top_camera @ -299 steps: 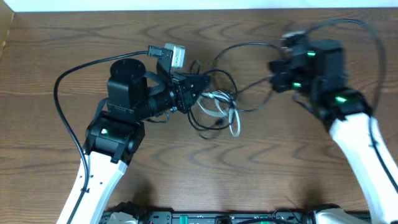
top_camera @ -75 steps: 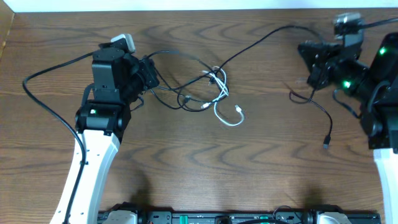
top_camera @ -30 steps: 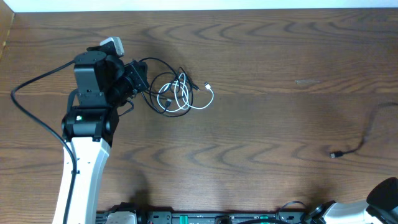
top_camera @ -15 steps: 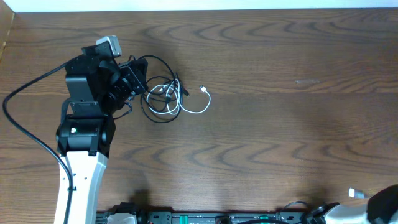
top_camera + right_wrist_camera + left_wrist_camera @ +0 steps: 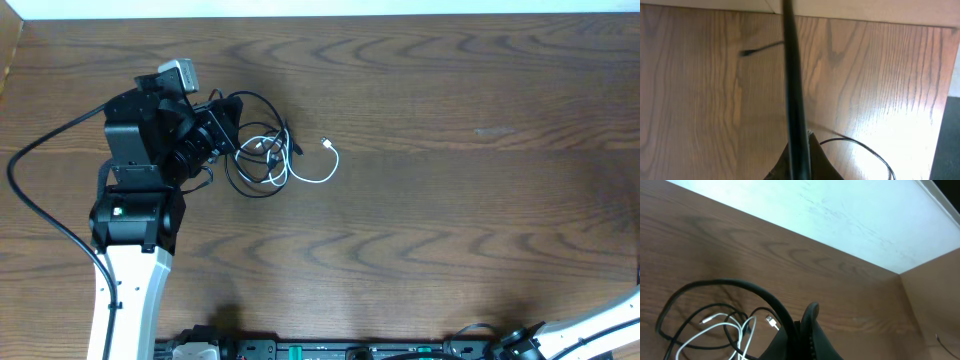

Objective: Untangle cables

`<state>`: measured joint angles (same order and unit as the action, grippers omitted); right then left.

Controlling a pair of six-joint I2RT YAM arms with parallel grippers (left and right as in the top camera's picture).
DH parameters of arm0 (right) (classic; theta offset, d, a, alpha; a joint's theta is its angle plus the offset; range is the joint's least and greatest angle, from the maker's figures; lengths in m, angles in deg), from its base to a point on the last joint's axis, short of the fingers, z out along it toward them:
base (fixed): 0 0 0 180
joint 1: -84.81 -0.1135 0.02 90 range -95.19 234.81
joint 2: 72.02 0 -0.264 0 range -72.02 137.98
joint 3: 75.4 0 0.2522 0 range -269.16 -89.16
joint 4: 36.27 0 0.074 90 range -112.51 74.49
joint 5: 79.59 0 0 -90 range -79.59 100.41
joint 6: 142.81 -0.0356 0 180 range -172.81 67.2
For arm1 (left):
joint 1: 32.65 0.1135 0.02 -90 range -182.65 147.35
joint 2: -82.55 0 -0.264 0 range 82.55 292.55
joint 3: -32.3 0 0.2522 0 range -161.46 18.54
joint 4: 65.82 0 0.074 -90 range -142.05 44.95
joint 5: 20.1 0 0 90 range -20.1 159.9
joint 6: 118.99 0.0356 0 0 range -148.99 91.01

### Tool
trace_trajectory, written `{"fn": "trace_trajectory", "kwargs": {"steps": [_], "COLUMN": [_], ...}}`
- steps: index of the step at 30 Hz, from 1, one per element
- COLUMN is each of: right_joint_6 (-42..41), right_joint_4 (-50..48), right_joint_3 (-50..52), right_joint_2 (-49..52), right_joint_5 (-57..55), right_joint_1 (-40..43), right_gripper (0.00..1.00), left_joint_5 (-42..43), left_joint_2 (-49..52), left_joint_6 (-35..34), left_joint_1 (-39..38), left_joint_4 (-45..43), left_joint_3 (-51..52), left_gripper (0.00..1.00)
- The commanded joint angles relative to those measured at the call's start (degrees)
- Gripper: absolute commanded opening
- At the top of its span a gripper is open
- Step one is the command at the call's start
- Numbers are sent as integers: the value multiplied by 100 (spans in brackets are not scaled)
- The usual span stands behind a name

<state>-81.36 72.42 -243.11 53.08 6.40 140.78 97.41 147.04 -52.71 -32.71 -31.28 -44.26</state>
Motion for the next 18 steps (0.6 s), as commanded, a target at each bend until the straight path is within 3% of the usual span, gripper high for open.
{"fn": "trace_trajectory", "kwargs": {"steps": [1,11,18], "right_joint_6": [-264,-614,-614], "right_joint_4": [-109,-752,-863], "right_joint_3": [282,2430,2769], "right_joint_2": [-2,44,44], "right_joint_5": [-186,-916,-693], "right_joint_1": [20,472,935], "right_gripper": [1,1,1], "left_joint_5": [232,621,643], "left_joint_2": [-105,-107,-107], "left_joint_6": [57,76,76], "left_joint_1": [-2,-2,-2], "left_joint_4": [-11,-4,-4], "left_joint_3": [-83,-79,-79], "left_gripper": [8,8,8]}}
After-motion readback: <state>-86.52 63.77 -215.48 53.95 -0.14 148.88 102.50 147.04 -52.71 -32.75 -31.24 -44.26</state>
